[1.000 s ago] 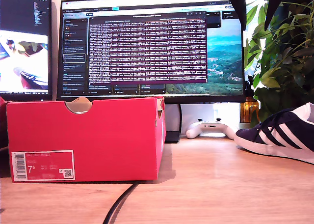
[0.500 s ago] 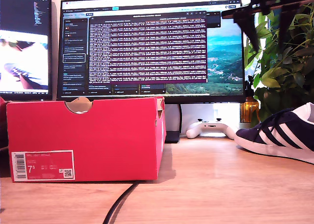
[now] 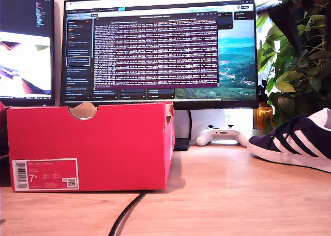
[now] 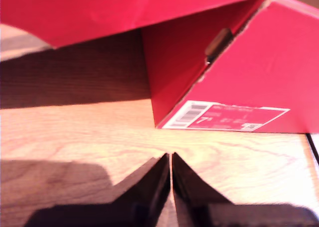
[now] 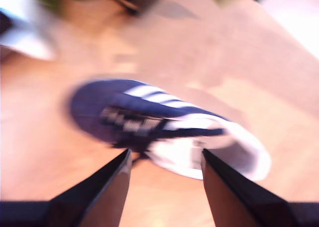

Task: Pack the blue shoes by picking the first shoe and placing it inside the red shoebox, left side, then picking and rotating the second shoe and placing it in the shoebox

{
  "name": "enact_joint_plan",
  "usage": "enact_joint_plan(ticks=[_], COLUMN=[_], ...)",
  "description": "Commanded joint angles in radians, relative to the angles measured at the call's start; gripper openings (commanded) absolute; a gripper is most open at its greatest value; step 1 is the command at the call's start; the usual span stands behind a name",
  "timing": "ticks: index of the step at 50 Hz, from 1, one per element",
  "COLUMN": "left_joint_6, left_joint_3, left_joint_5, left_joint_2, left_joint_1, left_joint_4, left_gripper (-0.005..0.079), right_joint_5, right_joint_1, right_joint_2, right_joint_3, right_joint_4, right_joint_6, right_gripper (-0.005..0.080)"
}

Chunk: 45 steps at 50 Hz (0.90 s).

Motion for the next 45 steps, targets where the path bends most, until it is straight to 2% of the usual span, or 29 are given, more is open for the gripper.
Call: enact_joint_plan(ticks=[1,23,45], left_joint_6=[0.006,0.006,0.006], left_joint_3=[-0.030,-0.030,-0.030], left_joint_5=[0.000,0.000,0.000], left_joint_2=[0.005,0.005,0.005], left_joint_1=[-0.002,-0.002,-0.002], left_joint_4=[0.006,0.005,0.005], left_gripper=[-0.0021,-0.0021,-0.0021], right_joint_5=[0.008,0.029,0.028], right_joint_1=[-0.009,-0.037,-0.047], right_joint_2=[-0.056,-0.168,-0.176], right_joint_3=[-0.044,-0.270,-0.361], right_joint_4=[0.002,0.002,0.014], right_joint_6=[0.029,0.099,0.135], right_gripper=[0.0409,0.0408,0.0408])
